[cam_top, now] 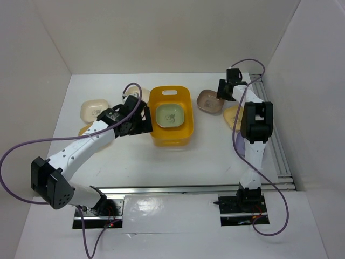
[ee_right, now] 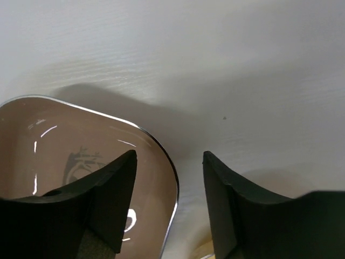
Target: Place the plates into the plastic bin on the countertop
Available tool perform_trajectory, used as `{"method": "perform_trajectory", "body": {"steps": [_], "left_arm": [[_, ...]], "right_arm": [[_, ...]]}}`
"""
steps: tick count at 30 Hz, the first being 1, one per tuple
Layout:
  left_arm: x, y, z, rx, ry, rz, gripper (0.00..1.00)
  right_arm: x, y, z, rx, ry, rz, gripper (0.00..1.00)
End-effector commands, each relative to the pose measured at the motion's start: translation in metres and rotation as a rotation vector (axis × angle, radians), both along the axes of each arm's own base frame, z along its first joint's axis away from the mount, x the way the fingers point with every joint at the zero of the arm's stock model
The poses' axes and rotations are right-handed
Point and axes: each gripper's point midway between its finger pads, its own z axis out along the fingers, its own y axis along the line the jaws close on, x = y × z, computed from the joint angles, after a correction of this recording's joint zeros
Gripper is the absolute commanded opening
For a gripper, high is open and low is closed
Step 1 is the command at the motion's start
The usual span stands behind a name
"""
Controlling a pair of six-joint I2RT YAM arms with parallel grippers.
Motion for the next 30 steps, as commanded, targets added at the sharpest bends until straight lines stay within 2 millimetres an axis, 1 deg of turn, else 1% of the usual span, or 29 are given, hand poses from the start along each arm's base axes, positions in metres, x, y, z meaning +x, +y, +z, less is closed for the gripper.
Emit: {"method": "perform_trajectory", "body": {"steps": [1, 2, 3, 4, 5, 6, 7, 8, 9, 10, 11, 12, 13, 14, 15, 16, 17, 18, 19, 20, 21, 22, 23, 24, 25, 26, 27, 28, 30], "left_arm": [[0.0, 0.006, 0.009, -0.022, -0.032, 0.046, 1.0], [-0.003, 0.006, 0.005, -0.023, -0.021, 0.041, 1.0], [-0.003, 0.006, 0.005, -0.023, -0.021, 0.041, 1.0], [-0.001, 0.009, 0.005, -0.023, -0.021, 0.052, 1.0], [-0.001, 0.009, 0.005, -0.023, -0.021, 0.052, 1.0], [0.001, 0.015, 0.008, -0.027, -0.029, 0.072, 1.0], [0.001, 0.014, 0.008, -0.034, -0.025, 0.066, 1.0], [0.003, 0.019, 0.008, -0.033, -0.025, 0.083, 1.0], [0.006, 0.025, 0.01, -0.033, -0.025, 0.105, 1.0], [0.007, 0.03, 0.014, -0.043, -0.041, 0.14, 1.0], [0.004, 0.038, 0.012, -0.035, -0.031, 0.166, 1.0], [0.009, 0.049, 0.013, -0.026, -0.041, 0.213, 1.0], [0.007, 0.056, 0.012, -0.026, -0.039, 0.251, 1.0], [0.008, 0.064, 0.011, -0.019, -0.039, 0.288, 1.0], [0.006, 0.075, 0.01, 0.005, -0.033, 0.331, 1.0], [0.009, 0.086, 0.01, -0.001, -0.033, 0.379, 1.0], [0.011, 0.093, 0.01, -0.008, -0.034, 0.413, 1.0], [0.011, 0.1, 0.006, -0.003, -0.015, 0.443, 1.0], [0.012, 0.113, 0.002, 0.0, 0.0, 0.493, 1.0], [0.011, 0.121, -0.003, 0.021, 0.02, 0.518, 1.0], [0.012, 0.127, -0.007, 0.031, 0.049, 0.545, 1.0], [0.009, 0.142, -0.006, 0.063, 0.067, 0.589, 1.0], [0.009, 0.147, -0.007, 0.065, 0.082, 0.615, 1.0], [0.01, 0.162, -0.01, 0.075, 0.095, 0.652, 1.0], [0.009, 0.168, -0.011, 0.054, 0.106, 0.674, 1.0], [0.009, 0.176, -0.011, 0.046, 0.114, 0.694, 1.0], [0.008, 0.184, -0.014, 0.046, 0.129, 0.711, 1.0], [0.004, 0.198, -0.02, 0.028, 0.156, 0.747, 1.0], [-0.004, 0.211, -0.028, 0.039, 0.188, 0.766, 1.0]], "right_arm": [[0.0, -0.002, -0.011, 0.032, 0.004, 0.0, 0.57], [0.001, -0.001, -0.013, 0.041, -0.003, -0.01, 0.51], [0.002, -0.006, -0.017, 0.048, -0.004, -0.026, 0.51], [0.001, -0.011, -0.023, 0.055, 0.006, -0.043, 0.44], [0.001, -0.011, -0.026, 0.055, 0.017, -0.044, 0.36], [0.005, -0.012, -0.03, 0.056, 0.016, -0.059, 0.29], [0.005, -0.014, -0.034, 0.046, 0.029, -0.067, 0.21], [0.003, -0.017, -0.037, 0.034, 0.046, -0.078, 0.02], [0.007, -0.02, -0.031, 0.028, 0.031, -0.097, 0.0], [0.01, -0.03, -0.027, 0.008, 0.019, -0.123, 0.0], [0.01, -0.032, -0.022, 0.005, 0.007, -0.147, 0.0], [0.011, -0.036, -0.015, -0.005, -0.007, -0.168, 0.0], [0.016, -0.038, 0.008, -0.005, -0.056, -0.185, 0.0], [0.016, -0.038, 0.019, -0.003, -0.078, -0.185, 0.0], [0.019, -0.041, 0.033, 0.013, -0.112, -0.196, 0.0], [0.02, -0.036, 0.063, 0.037, -0.163, -0.174, 0.0], [0.022, -0.032, 0.08, 0.056, -0.199, -0.155, 0.0], [0.023, -0.025, 0.094, 0.085, -0.23, -0.124, 0.0], [0.022, -0.019, 0.108, 0.098, -0.252, -0.084, 0.0], [0.022, -0.007, 0.136, 0.099, -0.301, -0.04, 0.0], [0.02, -0.001, 0.148, 0.092, -0.316, -0.021, 0.0], [0.018, 0.005, 0.174, 0.076, -0.363, 0.006, 0.0], [0.015, 0.018, 0.185, 0.068, -0.374, 0.039, 0.0], [0.011, 0.025, 0.204, 0.048, -0.396, 0.082, 0.0], [0.01, 0.034, 0.208, 0.051, -0.396, 0.098, 0.0], [0.007, 0.048, 0.214, 0.019, -0.395, 0.143, 0.0], [0.005, 0.055, 0.22, 0.013, -0.395, 0.163, 0.0], [0.002, 0.061, 0.226, 0.005, -0.389, 0.183, 0.0], [-0.005, 0.088, 0.225, 0.006, -0.372, 0.268, 0.0]]}}
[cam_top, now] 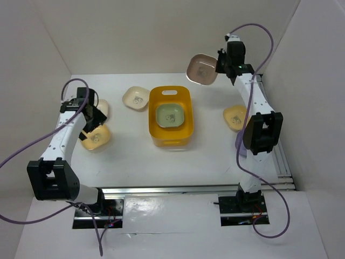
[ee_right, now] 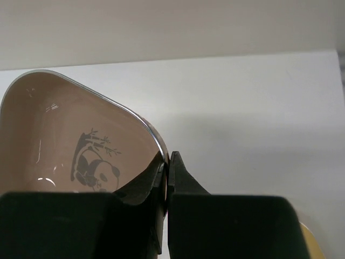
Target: Place the plates into the plastic bin on the countertop
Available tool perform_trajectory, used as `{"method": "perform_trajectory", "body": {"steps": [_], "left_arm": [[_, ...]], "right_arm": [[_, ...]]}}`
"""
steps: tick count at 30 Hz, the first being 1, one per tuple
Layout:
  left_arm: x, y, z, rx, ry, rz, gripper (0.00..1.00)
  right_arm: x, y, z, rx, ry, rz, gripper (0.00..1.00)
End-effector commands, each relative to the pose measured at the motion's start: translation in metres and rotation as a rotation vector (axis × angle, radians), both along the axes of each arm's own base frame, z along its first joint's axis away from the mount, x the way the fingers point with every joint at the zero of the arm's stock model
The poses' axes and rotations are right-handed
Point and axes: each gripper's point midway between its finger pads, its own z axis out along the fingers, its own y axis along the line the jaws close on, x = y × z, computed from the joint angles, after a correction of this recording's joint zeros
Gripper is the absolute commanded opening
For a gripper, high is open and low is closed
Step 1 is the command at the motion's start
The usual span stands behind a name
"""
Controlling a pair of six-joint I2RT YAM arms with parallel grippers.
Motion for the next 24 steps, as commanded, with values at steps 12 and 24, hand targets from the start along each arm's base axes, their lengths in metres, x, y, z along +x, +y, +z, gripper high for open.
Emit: {"method": "perform_trajectory", "body": {"steps": [12, 24], "left_arm": [[-0.066, 0.069, -0.051, -0.14, 0.14, 0.235, 1.0], [-0.077, 0.076, -0.067, -0.17, 0.187, 0.275, 1.0]], "right_arm": [[-0.07, 0.172, -0.04, -0.133, 0.136, 0.452, 0.0], [-0.095, 0.214, -0.08, -0.174, 0.187, 0.506, 0.83]]}}
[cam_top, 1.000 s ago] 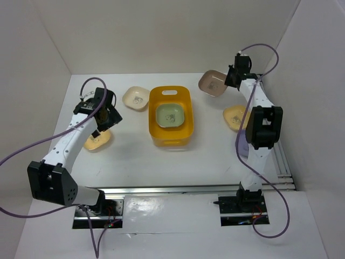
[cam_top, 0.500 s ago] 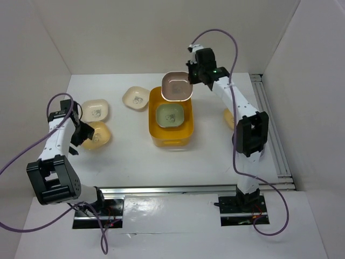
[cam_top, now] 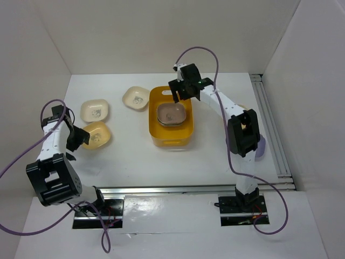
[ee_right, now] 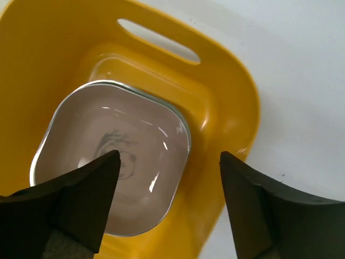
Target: Place the plates into the plastic bin on the countertop
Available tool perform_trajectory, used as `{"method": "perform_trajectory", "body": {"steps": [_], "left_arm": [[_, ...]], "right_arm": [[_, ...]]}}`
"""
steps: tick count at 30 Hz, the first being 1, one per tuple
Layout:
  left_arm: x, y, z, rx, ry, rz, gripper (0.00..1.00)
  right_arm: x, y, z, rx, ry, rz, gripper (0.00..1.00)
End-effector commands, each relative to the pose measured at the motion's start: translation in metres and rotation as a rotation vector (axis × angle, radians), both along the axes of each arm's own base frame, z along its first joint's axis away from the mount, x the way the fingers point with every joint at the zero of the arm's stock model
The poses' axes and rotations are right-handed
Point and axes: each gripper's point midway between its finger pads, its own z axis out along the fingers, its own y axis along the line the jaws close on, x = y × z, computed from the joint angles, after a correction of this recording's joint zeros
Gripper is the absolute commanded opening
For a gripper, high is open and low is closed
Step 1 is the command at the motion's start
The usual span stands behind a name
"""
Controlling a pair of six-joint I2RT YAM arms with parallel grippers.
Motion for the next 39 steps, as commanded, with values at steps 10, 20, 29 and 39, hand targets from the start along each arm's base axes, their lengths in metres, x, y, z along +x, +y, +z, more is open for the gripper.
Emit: {"method": "perform_trajectory", "body": {"steps": [10, 20, 29, 39], "left_arm": [[0.01, 0.004, -0.015, -0.062, -0.036, -0.011, 1.0], [0.024, 0.017, -0.033, -0.114, -0.009, 0.011, 1.0], [0.02, 0.018, -0.056, -0.149, 0.048, 0.035, 0.91], [0.026, 0.017, -0.066, -0.171, 0.046, 0.009, 0.83]], "right_arm": [[-0.088, 0.103, 0.111, 0.115, -0.224, 0.217, 1.0], [-0.131, 0.098, 0.122, 0.132, -0.27, 0.26, 1.0], [-0.143, 0.09, 0.118, 0.164, -0.288, 0.264, 1.0], [-0.154, 0.081, 0.116, 0.187, -0.296, 0.265, 1.0]]}}
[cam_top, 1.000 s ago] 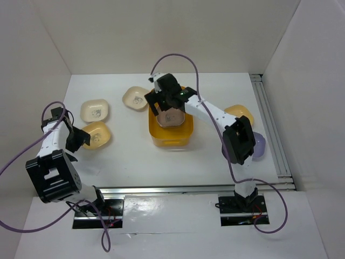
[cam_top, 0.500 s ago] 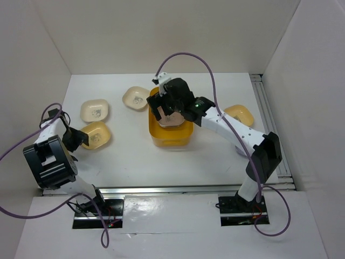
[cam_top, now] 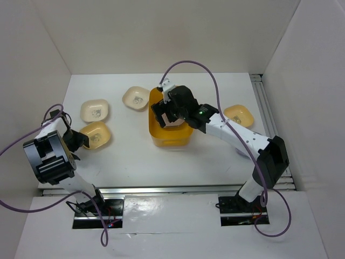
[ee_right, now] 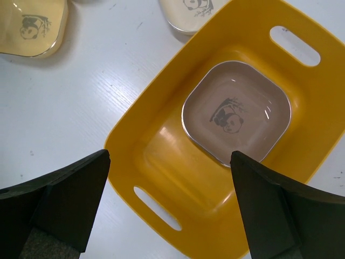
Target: Place the plates into the plastic bin on the countertop
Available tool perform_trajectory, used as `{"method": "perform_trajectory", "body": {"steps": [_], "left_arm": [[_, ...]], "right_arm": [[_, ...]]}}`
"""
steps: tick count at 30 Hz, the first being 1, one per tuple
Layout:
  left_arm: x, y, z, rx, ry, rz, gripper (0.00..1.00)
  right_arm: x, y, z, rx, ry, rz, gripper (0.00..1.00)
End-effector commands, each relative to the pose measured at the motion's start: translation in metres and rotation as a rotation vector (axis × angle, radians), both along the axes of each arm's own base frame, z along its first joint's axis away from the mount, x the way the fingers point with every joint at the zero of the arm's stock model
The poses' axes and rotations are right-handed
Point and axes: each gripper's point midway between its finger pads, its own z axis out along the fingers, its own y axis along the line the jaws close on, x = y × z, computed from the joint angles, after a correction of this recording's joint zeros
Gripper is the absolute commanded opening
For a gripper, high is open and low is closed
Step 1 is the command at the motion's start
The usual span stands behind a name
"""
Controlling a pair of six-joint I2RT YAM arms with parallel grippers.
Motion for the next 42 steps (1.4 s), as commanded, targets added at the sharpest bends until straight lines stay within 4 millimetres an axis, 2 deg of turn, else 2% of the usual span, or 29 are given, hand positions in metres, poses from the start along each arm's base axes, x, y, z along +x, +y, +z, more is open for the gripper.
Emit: {"method": "perform_trajectory", "body": {"steps": [1, 4, 6, 8, 11, 12, 13, 14, 17, 21, 22, 23, 24, 26, 27, 28, 29, 30, 32, 33, 34, 35, 36, 37, 38, 39, 40, 41, 42], "left_arm": [[0.005, 0.0, -0.005, -0.023, -0.002, -0.02, 0.72], [0.005, -0.002, -0.007, -0.035, 0.003, -0.031, 0.7], [0.005, -0.004, -0.01, -0.051, 0.008, -0.032, 0.54], [0.008, -0.004, -0.01, -0.058, 0.005, -0.042, 0.54], [0.009, -0.003, -0.004, -0.046, -0.015, -0.043, 0.53], [0.007, -0.004, -0.004, -0.046, -0.015, -0.043, 0.42], [0.006, -0.002, -0.004, -0.036, -0.009, -0.042, 0.13], [0.004, -0.006, -0.004, -0.043, 0.003, -0.05, 0.03], [-0.001, -0.011, -0.001, -0.03, 0.049, -0.049, 0.0], [0.004, -0.017, 0.041, 0.083, -0.059, -0.062, 0.0], [0.007, -0.026, 0.055, 0.114, -0.096, -0.095, 0.0], [0.01, -0.031, 0.089, 0.169, -0.209, -0.104, 0.0], [0.009, -0.039, 0.105, 0.187, -0.26, -0.127, 0.0], [0.022, -0.065, 0.151, 0.202, -0.434, -0.224, 0.0], [0.021, -0.077, 0.182, 0.22, -0.544, -0.259, 0.0], [0.028, -0.101, 0.209, 0.197, -0.639, -0.335, 0.0], [0.032, -0.113, 0.225, 0.185, -0.701, -0.389, 0.0], [0.038, -0.123, 0.234, 0.165, -0.735, -0.434, 0.0], [0.057, -0.161, 0.257, 0.09, -0.824, -0.576, 0.0], [0.065, -0.172, 0.26, 0.076, -0.832, -0.611, 0.0], [0.081, -0.202, 0.257, 0.016, -0.832, -0.707, 0.0], [0.091, -0.216, 0.256, 0.0, -0.832, -0.743, 0.0], [0.103, -0.232, 0.257, -0.004, -0.849, -0.797, 0.0], [0.115, -0.246, 0.268, -0.013, -0.873, -0.829, 0.0], [0.129, -0.275, 0.247, -0.047, -0.821, -0.898, 0.0], [0.138, -0.29, 0.244, -0.06, -0.819, -0.926, 0.0], [0.148, -0.303, 0.241, -0.057, -0.816, -0.945, 0.0], [0.161, -0.313, 0.256, -0.026, -0.843, -0.966, 0.0], [0.173, -0.332, 0.227, -0.034, -0.767, -0.995, 0.0]], "right_arm": [[0.001, 0.003, 0.039, 0.095, -0.088, 0.002, 1.0], [-0.001, 0.001, 0.047, 0.107, -0.101, 0.002, 1.0], [0.001, -0.003, 0.043, 0.101, -0.095, -0.008, 1.0], [0.0, -0.004, 0.048, 0.114, -0.097, -0.012, 1.0], [0.006, -0.011, 0.041, 0.107, -0.092, -0.032, 1.0], [0.008, -0.014, 0.04, 0.11, -0.089, -0.033, 1.0], [0.009, -0.017, 0.041, 0.125, -0.086, -0.038, 1.0], [0.009, -0.017, 0.041, 0.125, -0.086, -0.038, 1.0], [0.012, -0.019, 0.039, 0.129, -0.084, -0.039, 1.0], [0.016, -0.028, 0.048, 0.149, -0.094, -0.064, 1.0], [0.017, -0.035, 0.051, 0.146, -0.099, -0.101, 1.0], [0.02, -0.042, 0.055, 0.153, -0.106, -0.129, 1.0], [0.021, -0.049, 0.056, 0.156, -0.1, -0.159, 1.0], [0.024, -0.067, 0.072, 0.18, -0.125, -0.25, 1.0], [0.025, -0.079, 0.071, 0.181, -0.122, -0.293, 1.0], [0.024, -0.089, 0.069, 0.18, -0.114, -0.334, 1.0], [0.024, -0.104, 0.079, 0.211, -0.132, -0.409, 1.0], [0.027, -0.119, 0.08, 0.221, -0.138, -0.464, 1.0], [0.025, -0.151, 0.075, 0.22, -0.138, -0.601, 1.0], [0.028, -0.168, 0.071, 0.235, -0.12, -0.668, 1.0], [0.027, -0.18, 0.055, 0.204, -0.083, -0.711, 1.0], [0.026, -0.193, 0.052, 0.199, -0.073, -0.749, 1.0], [0.028, -0.215, 0.046, 0.204, -0.049, -0.814, 1.0], [0.028, -0.226, 0.035, 0.187, -0.02, -0.834, 1.0], [0.024, -0.238, 0.02, 0.186, 0.017, -0.856, 1.0], [0.023, -0.258, 0.02, 0.225, 0.034, -0.894, 1.0], [0.02, -0.269, 0.015, 0.231, 0.045, -0.911, 1.0], [0.021, -0.277, 0.017, 0.263, 0.036, -0.928, 1.0], [0.017, -0.282, 0.012, 0.281, 0.049, -0.922, 1.0]]}}
